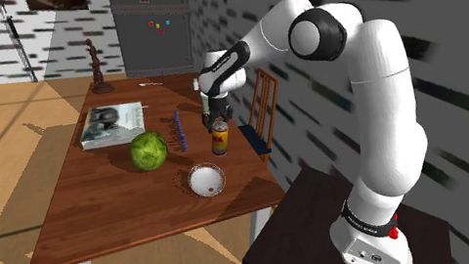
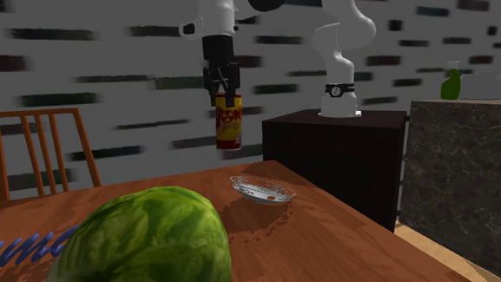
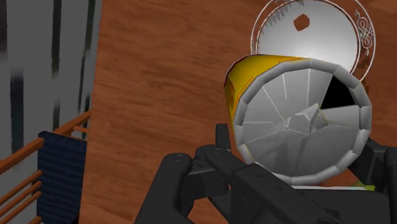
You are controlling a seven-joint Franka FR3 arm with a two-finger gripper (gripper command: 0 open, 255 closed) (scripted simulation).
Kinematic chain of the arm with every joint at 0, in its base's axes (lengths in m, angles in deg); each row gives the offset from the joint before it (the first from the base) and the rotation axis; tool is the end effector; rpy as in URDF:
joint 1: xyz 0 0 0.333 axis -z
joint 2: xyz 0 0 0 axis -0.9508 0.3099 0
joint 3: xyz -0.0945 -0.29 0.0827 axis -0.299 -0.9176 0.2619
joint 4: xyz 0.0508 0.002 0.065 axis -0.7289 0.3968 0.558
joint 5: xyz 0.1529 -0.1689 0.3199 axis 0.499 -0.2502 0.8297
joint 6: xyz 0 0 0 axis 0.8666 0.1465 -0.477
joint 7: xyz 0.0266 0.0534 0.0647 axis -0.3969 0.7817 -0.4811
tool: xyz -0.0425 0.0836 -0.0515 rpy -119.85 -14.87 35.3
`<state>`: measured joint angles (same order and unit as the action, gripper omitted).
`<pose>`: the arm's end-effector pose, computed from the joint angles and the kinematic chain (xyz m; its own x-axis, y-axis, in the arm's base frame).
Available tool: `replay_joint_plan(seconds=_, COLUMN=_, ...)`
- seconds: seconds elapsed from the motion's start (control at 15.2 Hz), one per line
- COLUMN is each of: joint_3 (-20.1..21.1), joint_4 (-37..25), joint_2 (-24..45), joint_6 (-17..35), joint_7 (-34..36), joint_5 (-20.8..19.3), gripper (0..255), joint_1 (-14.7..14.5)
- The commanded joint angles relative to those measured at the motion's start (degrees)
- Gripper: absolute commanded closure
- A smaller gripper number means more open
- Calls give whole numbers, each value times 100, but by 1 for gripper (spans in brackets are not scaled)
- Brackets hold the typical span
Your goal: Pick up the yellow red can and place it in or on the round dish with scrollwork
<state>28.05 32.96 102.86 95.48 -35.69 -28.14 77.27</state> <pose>0.6290 -0.1336 0.2618 0.9435 -0.3313 -0.0064 -0.3313 -0.9435 -0.0003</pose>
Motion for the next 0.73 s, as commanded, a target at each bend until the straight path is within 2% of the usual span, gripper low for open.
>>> replay_joint_plan(seconds=0.0, joint_3=36, joint_4=-31, joint_2=-79, joint_6=-102, joint_7=257, joint_5=-43, gripper=255, joint_1=-185)
replay_joint_plan(seconds=0.4, joint_3=171, joint_4=-180, joint_2=-192, joint_6=-353, joint_7=963, joint_5=-147, gripper=255, joint_1=-696)
replay_joint_plan(seconds=0.66, joint_3=184, joint_4=-125, joint_2=-10, joint_6=-117, joint_7=948, joint_5=-123, gripper=255, joint_1=-687)
